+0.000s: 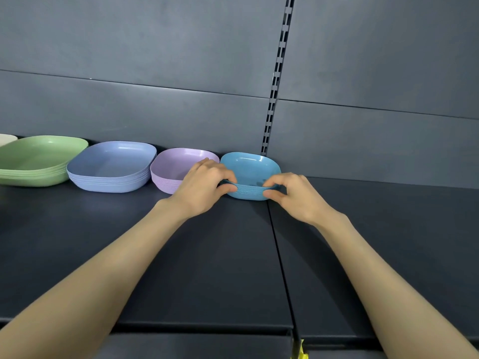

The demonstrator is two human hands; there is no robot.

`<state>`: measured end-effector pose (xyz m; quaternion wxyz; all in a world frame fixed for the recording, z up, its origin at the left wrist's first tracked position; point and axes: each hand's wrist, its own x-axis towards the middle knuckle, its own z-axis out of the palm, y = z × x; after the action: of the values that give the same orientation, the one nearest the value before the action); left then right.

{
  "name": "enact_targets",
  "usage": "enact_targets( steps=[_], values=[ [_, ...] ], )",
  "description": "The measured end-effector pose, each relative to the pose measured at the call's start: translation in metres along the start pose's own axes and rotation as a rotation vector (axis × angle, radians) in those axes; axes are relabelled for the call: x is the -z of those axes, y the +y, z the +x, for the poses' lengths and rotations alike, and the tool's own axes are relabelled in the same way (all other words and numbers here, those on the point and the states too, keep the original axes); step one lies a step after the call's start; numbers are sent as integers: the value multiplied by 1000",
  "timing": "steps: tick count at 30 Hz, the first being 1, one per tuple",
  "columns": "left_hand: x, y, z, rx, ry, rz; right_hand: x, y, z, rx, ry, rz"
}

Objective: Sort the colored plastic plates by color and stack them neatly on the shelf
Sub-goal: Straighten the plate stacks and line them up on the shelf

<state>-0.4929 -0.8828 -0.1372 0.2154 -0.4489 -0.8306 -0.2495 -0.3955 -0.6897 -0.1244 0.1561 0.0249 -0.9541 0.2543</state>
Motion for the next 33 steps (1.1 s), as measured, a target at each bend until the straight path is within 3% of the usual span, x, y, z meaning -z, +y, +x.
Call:
enact_targets(
  steps=[26, 33],
  values=[
    [-3, 2, -2, 15, -5, 19, 0, -1, -3, -10, -3, -26],
    [11, 14, -5, 97, -28, 33, 10, -10, -7, -23, -5, -109]
  ],
)
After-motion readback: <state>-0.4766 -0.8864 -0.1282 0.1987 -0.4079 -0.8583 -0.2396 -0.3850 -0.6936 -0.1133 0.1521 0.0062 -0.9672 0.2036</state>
